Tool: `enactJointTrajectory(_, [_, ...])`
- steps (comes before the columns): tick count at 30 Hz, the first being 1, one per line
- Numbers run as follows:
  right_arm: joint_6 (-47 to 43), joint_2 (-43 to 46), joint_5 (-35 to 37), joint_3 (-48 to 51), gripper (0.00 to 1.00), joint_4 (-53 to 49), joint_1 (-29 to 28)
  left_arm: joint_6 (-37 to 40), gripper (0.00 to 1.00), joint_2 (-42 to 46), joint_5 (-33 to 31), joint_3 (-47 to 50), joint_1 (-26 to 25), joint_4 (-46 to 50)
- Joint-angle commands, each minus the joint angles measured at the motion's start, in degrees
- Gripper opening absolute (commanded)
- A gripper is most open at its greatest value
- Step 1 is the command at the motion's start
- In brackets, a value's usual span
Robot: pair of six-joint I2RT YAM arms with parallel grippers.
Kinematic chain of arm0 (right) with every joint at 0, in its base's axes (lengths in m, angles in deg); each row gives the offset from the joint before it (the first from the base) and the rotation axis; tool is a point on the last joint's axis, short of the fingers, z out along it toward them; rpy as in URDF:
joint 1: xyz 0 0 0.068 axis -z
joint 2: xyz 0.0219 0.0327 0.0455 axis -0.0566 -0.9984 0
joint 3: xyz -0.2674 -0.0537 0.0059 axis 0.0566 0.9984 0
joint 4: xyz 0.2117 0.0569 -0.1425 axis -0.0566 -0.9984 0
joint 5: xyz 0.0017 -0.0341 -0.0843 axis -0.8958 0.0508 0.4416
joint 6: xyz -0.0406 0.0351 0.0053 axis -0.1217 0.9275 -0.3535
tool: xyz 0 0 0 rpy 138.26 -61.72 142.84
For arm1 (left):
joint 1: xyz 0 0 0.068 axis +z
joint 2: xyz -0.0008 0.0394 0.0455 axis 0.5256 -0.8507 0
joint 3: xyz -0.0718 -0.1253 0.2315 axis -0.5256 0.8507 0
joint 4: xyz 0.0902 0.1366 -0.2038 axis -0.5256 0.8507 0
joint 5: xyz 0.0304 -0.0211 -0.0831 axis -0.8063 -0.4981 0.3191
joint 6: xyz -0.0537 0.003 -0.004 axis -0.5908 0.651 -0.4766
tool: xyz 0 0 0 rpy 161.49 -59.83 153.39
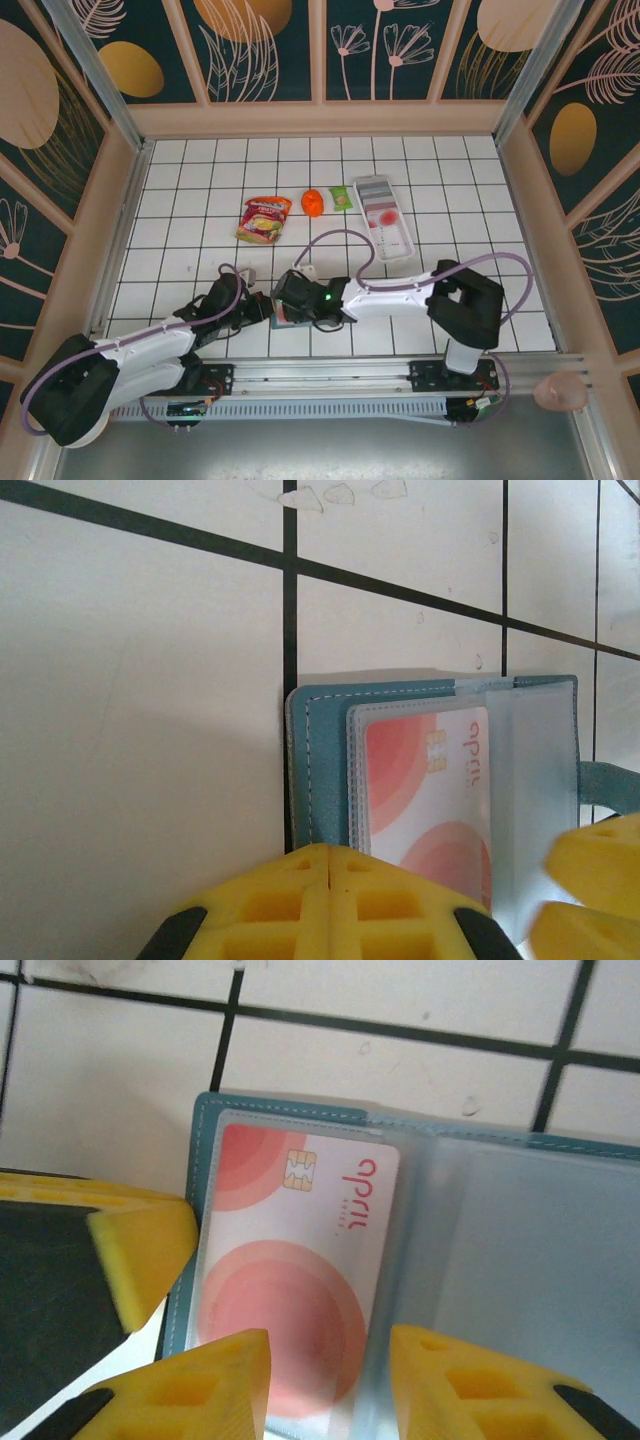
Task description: Put the credit cards into the card holder
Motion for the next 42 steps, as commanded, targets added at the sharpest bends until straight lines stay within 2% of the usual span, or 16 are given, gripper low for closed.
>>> enactJointTrajectory(1, [2.47,4.39,5.40,2.13,0.39,-4.90,-0.60,-0.04,0.00,0.62,-0.71,0.35,-0.17,2.00])
enactJointTrajectory(12, [4.32,1.76,4.91,3.45,0.41,-8.30,-0.62,-0.02,0.00,0.98,-0.63,0.23,-0.20,2.09])
enactJointTrajectory(25, [3.77,-1.70,1.87,2.37,0.42,-5.26,-0.87,-0.25,0.00,0.45,-0.19,0.68,-0.20,1.21])
enactJointTrajectory(34, [4.11,-2.50,-2.06,2.97,0.42,3.52,-0.58,-0.60,0.00,0.71,0.01,1.03,-0.14,0.77])
enactJointTrajectory(42, [5.75,-1.22,-2.39,4.49,0.42,10.30,-0.33,-0.85,0.00,1.68,-0.10,1.46,-0.19,0.95])
